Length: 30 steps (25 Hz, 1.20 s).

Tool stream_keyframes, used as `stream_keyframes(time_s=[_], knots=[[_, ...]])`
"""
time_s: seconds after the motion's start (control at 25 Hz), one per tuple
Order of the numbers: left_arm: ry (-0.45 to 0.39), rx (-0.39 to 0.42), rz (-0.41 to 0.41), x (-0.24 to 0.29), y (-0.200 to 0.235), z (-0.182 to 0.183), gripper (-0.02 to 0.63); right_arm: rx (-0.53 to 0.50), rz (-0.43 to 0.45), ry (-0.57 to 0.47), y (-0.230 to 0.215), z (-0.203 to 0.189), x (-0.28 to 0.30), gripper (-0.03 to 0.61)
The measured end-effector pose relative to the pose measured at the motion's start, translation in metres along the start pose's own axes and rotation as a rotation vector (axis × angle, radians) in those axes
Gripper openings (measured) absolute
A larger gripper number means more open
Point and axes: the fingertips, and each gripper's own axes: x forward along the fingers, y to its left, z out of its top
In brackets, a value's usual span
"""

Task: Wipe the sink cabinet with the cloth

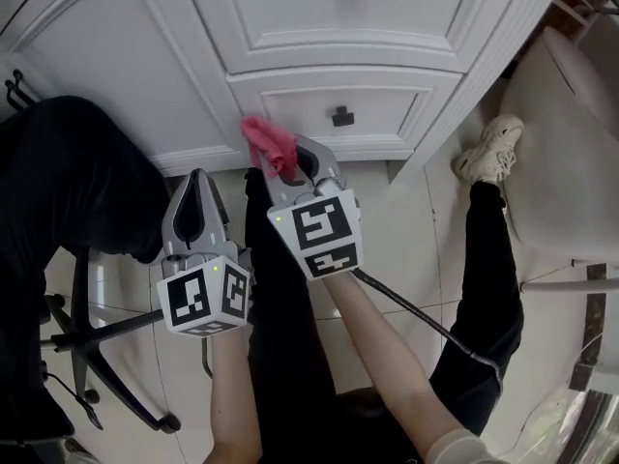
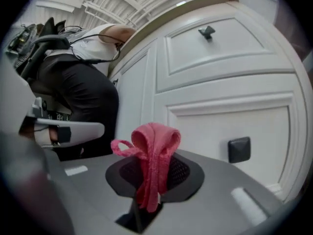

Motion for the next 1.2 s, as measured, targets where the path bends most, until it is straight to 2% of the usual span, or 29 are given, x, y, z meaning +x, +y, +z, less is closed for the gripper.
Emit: stream_keyframes(time_s=[0.12,0.24,0.36,0.52,0.72,0.84,0.96,1.04,1.2], knots=[[0.003,-0.013,0.024,0.000,0.015,-0.005,0.015,-0.023,-0.013,0.021,-0.005,-0.009,0.007,0.061],[0.001,-0.029,0.008,0.007,0.007,-0.009,0.014,-0.032,-0.078,-0.004,-0.028,-0.007,-0.014,0.061],[0.004,-0.040,-0.040,0.016,-0.021,-0.013,0.014,-0.020,-0.181,-0.030,-0.068,-0.008,-0.049,0.061],[0.001,-0.037,-0.106,0.026,-0.067,-0.013,0.015,-0.042,-0.250,-0.008,-0.117,-0.020,-0.079,0.061],[0.002,-0.003,-0.189,0.037,-0.125,-0.015,0.014,0.007,-0.388,-0.001,-0.192,-0.030,-0.122,0.061],[0.009,0.008,-0.222,0.038,-0.149,-0.019,0.014,0.000,-0.438,0.011,-0.214,-0.033,-0.142,0.061],[0.010,0.018,-0.222,0.034,-0.156,-0.022,0.014,0.043,-0.490,0.004,-0.224,-0.037,-0.159,0.061],[0.002,0.016,-0.196,0.032,-0.146,-0.021,0.014,0.055,-0.445,-0.007,-0.204,-0.038,-0.154,0.061],[0.005,0.012,-0.144,0.028,-0.104,-0.018,0.014,0.074,-0.220,-0.013,-0.110,-0.044,-0.093,0.061]])
